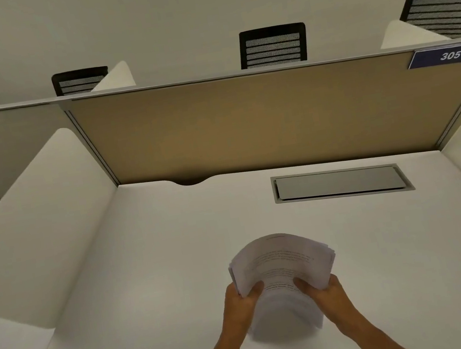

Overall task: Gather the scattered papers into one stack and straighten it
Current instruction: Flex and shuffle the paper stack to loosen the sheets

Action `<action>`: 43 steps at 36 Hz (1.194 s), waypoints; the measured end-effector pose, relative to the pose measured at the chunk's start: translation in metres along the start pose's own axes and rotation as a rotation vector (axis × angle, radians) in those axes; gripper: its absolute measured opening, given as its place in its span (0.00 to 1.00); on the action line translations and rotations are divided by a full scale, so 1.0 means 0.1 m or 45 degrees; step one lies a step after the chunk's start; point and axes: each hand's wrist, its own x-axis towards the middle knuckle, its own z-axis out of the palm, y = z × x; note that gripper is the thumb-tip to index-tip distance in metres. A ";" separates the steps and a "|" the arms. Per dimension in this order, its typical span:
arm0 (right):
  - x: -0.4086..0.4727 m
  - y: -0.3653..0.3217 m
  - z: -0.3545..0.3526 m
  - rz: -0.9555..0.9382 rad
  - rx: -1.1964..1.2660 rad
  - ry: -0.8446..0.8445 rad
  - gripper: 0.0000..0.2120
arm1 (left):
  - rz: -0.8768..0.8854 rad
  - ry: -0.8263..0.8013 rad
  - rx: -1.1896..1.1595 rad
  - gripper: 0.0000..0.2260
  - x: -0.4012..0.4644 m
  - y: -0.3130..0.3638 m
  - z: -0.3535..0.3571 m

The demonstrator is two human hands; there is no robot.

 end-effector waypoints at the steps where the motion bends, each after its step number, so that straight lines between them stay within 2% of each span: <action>1: 0.00 0.02 0.02 0.015 -0.011 -0.002 0.08 | -0.034 -0.004 0.013 0.09 -0.01 -0.06 0.00; 4: 0.01 0.02 0.04 0.007 -0.029 0.004 0.10 | -0.053 0.016 0.006 0.09 -0.03 -0.13 0.01; 8: 0.03 -0.04 0.01 -0.035 -0.042 0.021 0.04 | 0.004 0.070 -0.031 0.12 -0.01 -0.14 -0.03; 12: 0.01 -0.08 -0.01 -0.067 -0.063 -0.021 0.06 | 0.028 0.030 0.018 0.13 -0.02 -0.16 -0.08; 16: -0.02 -0.09 -0.08 -0.056 -0.018 0.016 0.08 | 0.028 0.021 0.016 0.19 -0.01 -0.16 -0.14; 21: 0.00 -0.27 -0.13 -0.081 0.040 0.046 0.06 | 0.090 0.065 -0.039 0.06 0.04 0.05 -0.17; 27: 0.01 -0.27 -0.13 -0.094 0.002 0.016 0.06 | 0.176 -0.053 0.005 0.16 -0.02 0.07 -0.12; 30: 0.00 -0.27 -0.13 -0.082 0.003 0.010 0.04 | 0.176 -0.021 0.003 0.13 -0.02 0.08 -0.10; 34: -0.04 -0.23 -0.11 -0.108 0.038 0.022 0.13 | 0.189 0.044 0.027 0.12 -0.04 0.10 -0.06; 39: -0.10 -0.08 -0.06 -0.057 -0.034 -0.016 0.10 | 0.004 -0.003 0.075 0.12 -0.08 -0.10 0.01; 43: -0.11 -0.07 -0.04 -0.048 -0.023 0.033 0.07 | -0.052 0.076 0.043 0.05 -0.09 -0.14 0.04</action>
